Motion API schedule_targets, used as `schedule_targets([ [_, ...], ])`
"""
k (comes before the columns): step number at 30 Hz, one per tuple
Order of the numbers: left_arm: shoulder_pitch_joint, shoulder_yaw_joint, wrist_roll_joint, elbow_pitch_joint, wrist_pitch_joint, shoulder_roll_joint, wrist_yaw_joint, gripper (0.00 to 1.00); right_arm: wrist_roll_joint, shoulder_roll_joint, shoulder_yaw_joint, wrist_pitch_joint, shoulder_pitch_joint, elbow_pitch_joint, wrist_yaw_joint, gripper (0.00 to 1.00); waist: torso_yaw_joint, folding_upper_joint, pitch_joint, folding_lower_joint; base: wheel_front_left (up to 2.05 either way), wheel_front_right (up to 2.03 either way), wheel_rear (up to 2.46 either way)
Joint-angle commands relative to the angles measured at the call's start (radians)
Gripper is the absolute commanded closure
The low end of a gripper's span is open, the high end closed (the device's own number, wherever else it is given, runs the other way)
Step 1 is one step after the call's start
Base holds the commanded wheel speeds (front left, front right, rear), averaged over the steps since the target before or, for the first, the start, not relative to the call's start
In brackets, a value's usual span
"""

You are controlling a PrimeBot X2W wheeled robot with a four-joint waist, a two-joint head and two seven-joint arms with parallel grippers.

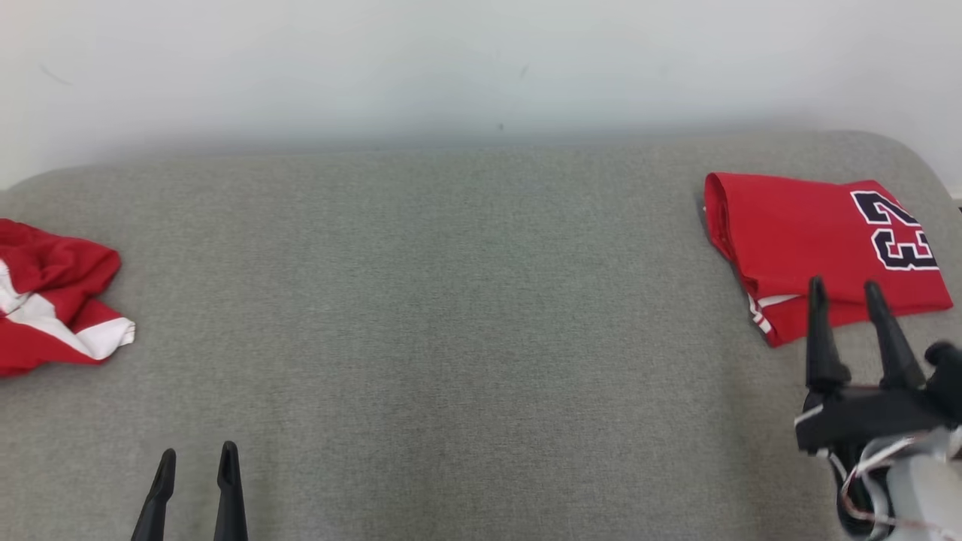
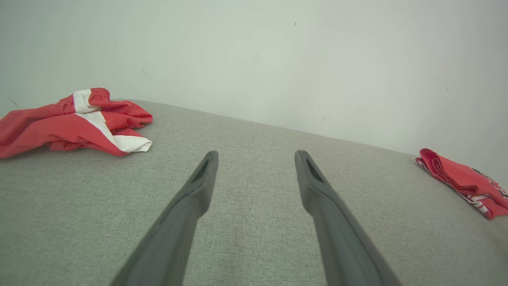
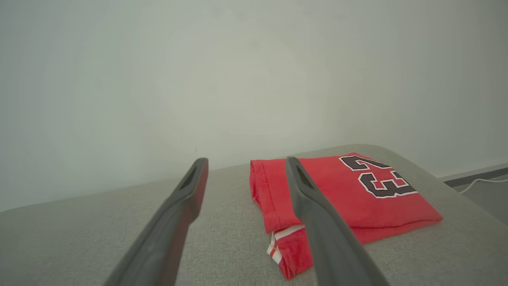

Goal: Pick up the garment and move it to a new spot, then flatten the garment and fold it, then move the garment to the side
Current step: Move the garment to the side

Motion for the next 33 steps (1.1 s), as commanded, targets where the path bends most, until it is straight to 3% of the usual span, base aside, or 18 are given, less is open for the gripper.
schedule_targets([
  [1, 0.012, 0.001, -0.01, 0.002, -0.006, 0.001, -0.001, 0.0, -0.029, 0.013, -0.003, -0.001, 0.031, -0.028, -0.001, 0.0, 0.011, 0.0001, -0.009, 0.0001, 0.0, 0.0, 0.0],
  [14, 0.039, -0.011, 0.031, 0.024, 0.006, 0.024, 0.023, 0.0, -0.214, 0.145, -0.032, 0.051, 0.246, -0.224, -0.001, 0.0, 0.026, 0.0001, -0.061, 0.0001, 0.0, 0.0, 0.0],
  [33, 0.054, -0.01, 0.031, 0.052, 0.026, 0.038, 0.048, 0.0, -0.248, 0.187, 0.031, 0.061, 0.296, -0.213, -0.001, 0.0, 0.004, 0.0001, -0.09, 0.0001, 0.0, 0.0, 0.0],
])
